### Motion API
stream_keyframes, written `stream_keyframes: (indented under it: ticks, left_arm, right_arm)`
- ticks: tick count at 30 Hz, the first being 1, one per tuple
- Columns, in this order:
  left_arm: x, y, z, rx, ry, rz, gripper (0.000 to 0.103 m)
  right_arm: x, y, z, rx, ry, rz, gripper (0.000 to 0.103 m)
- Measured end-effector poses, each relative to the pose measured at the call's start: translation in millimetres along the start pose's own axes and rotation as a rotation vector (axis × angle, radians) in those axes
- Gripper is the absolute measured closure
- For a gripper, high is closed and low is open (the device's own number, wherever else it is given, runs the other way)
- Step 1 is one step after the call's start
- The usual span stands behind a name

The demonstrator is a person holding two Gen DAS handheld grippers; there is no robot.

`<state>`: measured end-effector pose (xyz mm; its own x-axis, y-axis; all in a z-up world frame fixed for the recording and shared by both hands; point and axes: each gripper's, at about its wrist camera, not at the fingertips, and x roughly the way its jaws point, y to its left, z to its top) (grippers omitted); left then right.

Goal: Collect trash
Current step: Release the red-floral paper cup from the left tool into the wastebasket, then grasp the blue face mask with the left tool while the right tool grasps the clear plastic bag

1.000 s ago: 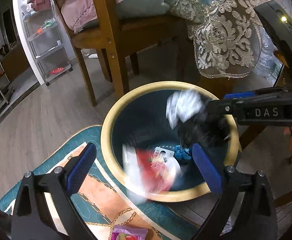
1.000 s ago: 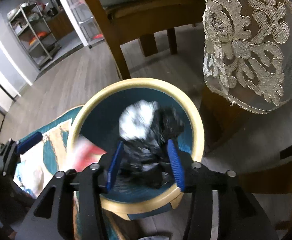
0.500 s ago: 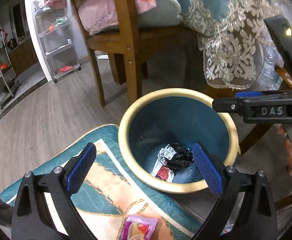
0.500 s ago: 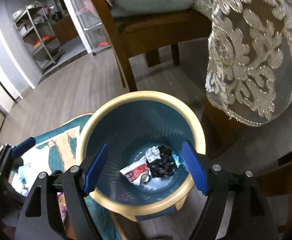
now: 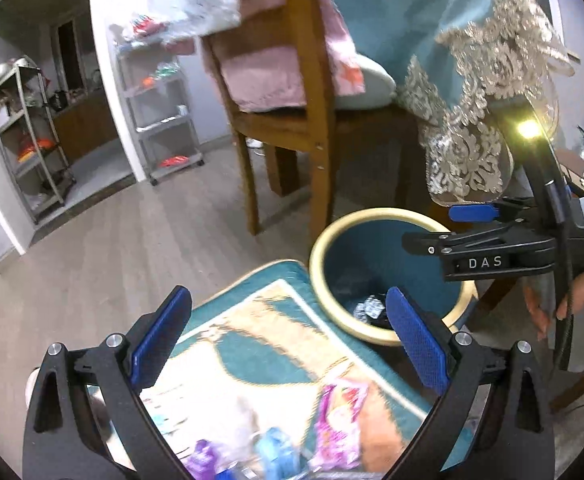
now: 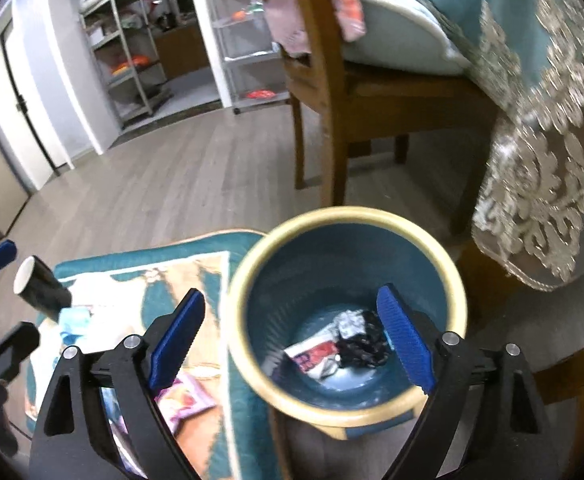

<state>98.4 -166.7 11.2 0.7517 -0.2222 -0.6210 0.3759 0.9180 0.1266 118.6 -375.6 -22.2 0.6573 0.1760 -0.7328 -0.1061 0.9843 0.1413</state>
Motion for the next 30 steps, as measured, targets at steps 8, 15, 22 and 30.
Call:
stream_keyframes:
  ticks: [8,15,22,30]
  left_arm:
    - [-50.9,61.7,-14.5,0.031,0.015,0.110,0.006]
    - [-68.3,127.5,-43.5,-0.122,0.053,0.176,0.006]
    - [-77.8,168.2,-72.4,-0.179,0.087,0.213,0.006]
    - [-55.1,194.3,-105.6,-0.173,0.183,0.271,0.006]
  right_arm:
    - [-3.5,59.3,7.3,-0.079,-0.015,0.048,0.012]
    - [6.7,103.6,7.8,-0.066,0.001,0.108,0.010]
    - [32.4,139.4,-3.7,-0.088,0.061,0.139,0.010]
    - [56.5,159.8,-11.8,-0.115,0.112,0.158,0.010]
